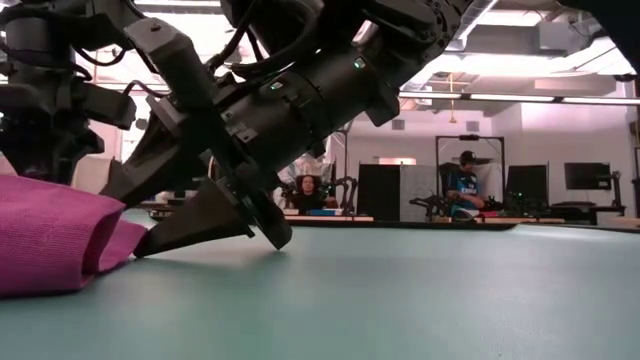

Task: Roll towel into tight, uniform cylinder
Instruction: Roll the pink towel

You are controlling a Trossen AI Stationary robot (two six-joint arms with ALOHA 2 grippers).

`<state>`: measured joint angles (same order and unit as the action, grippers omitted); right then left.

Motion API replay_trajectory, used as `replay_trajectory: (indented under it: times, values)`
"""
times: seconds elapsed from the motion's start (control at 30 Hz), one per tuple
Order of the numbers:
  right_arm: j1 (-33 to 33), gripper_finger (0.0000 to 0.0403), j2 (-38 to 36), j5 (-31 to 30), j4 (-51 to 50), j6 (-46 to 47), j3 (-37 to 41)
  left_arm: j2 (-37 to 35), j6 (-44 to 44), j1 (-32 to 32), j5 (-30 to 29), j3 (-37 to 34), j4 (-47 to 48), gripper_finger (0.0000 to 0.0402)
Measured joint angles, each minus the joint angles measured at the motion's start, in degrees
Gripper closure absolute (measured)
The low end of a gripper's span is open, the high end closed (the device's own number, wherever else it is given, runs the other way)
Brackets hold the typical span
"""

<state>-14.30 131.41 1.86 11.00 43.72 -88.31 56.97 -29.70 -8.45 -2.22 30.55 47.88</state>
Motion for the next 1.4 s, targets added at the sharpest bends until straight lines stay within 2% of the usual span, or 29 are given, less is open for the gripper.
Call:
replay_trajectory:
  times: [0.07, 0.13, 0.27, 0.33, 0.5, 0.7, 0.93, 1.13, 1.27, 1.4]
  values:
    - [-0.41, 0.0206, 0.04, -2.23, -0.05, 0.0, 0.01, 0.01, -0.37, 0.0, 0.0, 0.0, -0.05, 0.0292]
    - [-0.78, 0.0239, 0.05, -5.31, -1.0, 0.63, 0.02, 0.0, -0.46, 0.0, 0.0, 0.0, -0.16, 0.0292]
    - [-1.3, 0.0359, 0.09, -9.26, -1.34, 0.19, 0.07, 0.0, -1.04, 0.0, 0.02, 0.0, -0.48, 0.0292]
    - [-1.69, 0.0386, -0.19, -11.22, -0.56, -1.47, 0.09, 0.0, -0.99, 0.0, 0.02, 0.0, -0.77, 0.0292]
    - [-2.44, 0.0396, -4.24, -15.69, -5.17, -3.04, 0.13, 0.0, -0.64, 0.0, 1.74, 0.0, -3.78, 0.0292]
    - [-4.6, 0.04, -14.75, -31.43, -29.03, -2.43, 0.09, -0.56, 2.02, 0.0, 3.39, 1.5, -10.61, 0.0292]
    - [-8.1, 0.0401, -22.78, -45.01, -55.99, 10.9, 0.09, -3.62, 5.3, -0.13, 3.43, 2.68, -19.71, 0.0292]
    - [-11.14, 0.0402, -24.87, -48.37, -70.01, 22.72, 0.09, -9.92, 7.9, -0.69, 3.09, 4.15, -22.81, 0.0292]
    - [-13.02, 0.0402, -24.09, -48.01, -72.21, 27.21, 1.1, -14.51, 6.62, -2.08, -0.1, 3.11, -23.12, 0.0292]
    - [-14.75, 0.0402, -23.18, -47.39, -73.99, 31.02, 2.24, -17.31, 3.92, -4.37, -4.2, 0.85, -19.24, 0.0287]
